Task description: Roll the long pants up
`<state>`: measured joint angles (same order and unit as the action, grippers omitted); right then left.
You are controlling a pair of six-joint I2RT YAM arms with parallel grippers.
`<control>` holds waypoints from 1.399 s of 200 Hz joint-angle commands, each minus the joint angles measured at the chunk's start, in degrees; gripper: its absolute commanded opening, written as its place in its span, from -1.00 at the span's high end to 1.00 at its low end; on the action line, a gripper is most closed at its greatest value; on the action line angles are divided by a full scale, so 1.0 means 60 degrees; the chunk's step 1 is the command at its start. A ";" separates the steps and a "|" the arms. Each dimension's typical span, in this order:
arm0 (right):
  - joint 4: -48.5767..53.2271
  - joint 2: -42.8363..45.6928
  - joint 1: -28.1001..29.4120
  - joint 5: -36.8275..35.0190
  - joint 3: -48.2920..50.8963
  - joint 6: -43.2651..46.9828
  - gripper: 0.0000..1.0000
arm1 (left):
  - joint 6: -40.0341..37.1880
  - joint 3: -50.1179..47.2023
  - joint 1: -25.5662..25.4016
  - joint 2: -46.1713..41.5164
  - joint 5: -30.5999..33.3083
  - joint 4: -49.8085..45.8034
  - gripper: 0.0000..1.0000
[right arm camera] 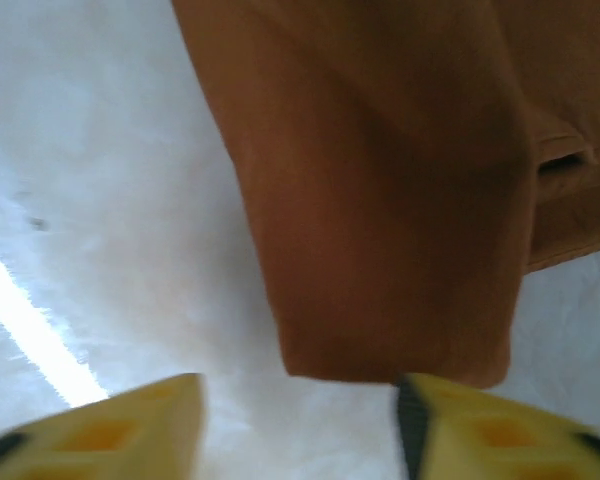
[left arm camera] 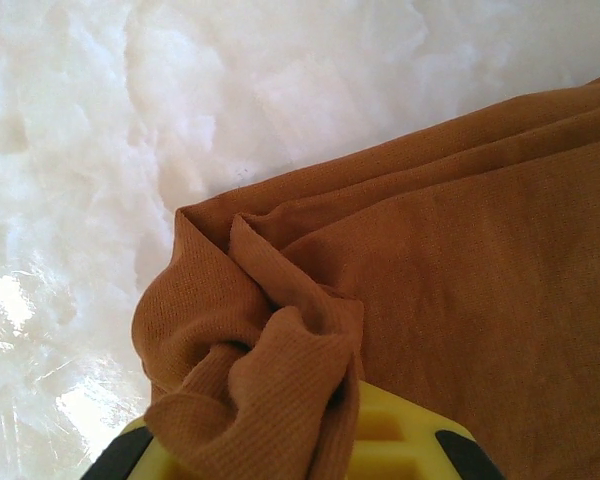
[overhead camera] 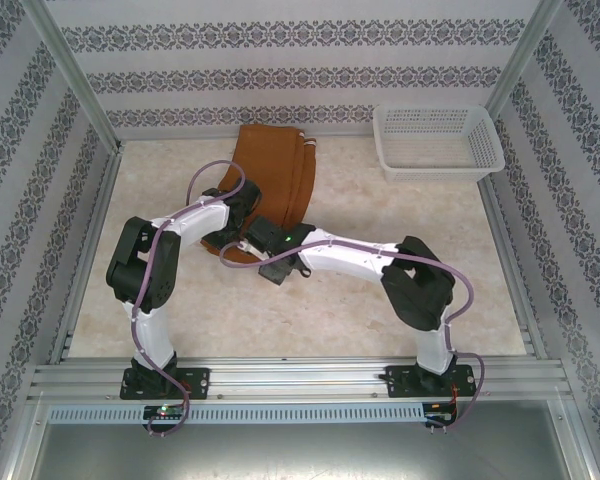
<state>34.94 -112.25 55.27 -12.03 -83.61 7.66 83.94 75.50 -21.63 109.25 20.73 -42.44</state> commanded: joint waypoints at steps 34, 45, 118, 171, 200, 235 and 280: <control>-0.0903 -0.0655 0.0314 -0.1157 -0.0344 0.1067 -0.48 | -0.0122 0.0321 0.0089 0.0308 -0.0086 -0.0294 1.00; -0.1073 -0.0804 0.0381 -0.1293 -0.0304 0.1334 -0.53 | -0.0118 0.0321 0.0104 0.0317 -0.0094 -0.0296 1.00; -0.2732 -0.2403 0.0310 -0.2896 -0.0459 0.3145 -0.53 | -0.0162 0.0325 0.0133 0.0309 -0.0233 -0.0293 1.00; -0.1935 -0.3045 -0.0237 -0.1474 -0.1123 0.2990 0.56 | -0.0229 0.0117 0.0181 -0.0054 -0.0284 -0.0222 0.42; -0.1613 -0.2923 -0.0317 -0.0978 -0.1091 0.2685 0.87 | -0.0294 0.0208 0.0301 -0.0353 -0.0233 -0.0260 -1.00; -0.1063 -0.2423 -0.0573 0.0004 -0.1002 0.1873 1.00 | -0.0331 0.0371 0.0445 -0.1059 -0.0089 -0.0464 -1.00; 0.0062 -0.1807 -0.1073 0.1793 -0.1300 0.0821 1.00 | -0.0427 0.0449 0.0758 -0.2158 0.0194 -0.0596 -1.00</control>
<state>26.96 -124.29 52.21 -9.13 -90.72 19.00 82.70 76.40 -18.83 100.60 19.81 -42.57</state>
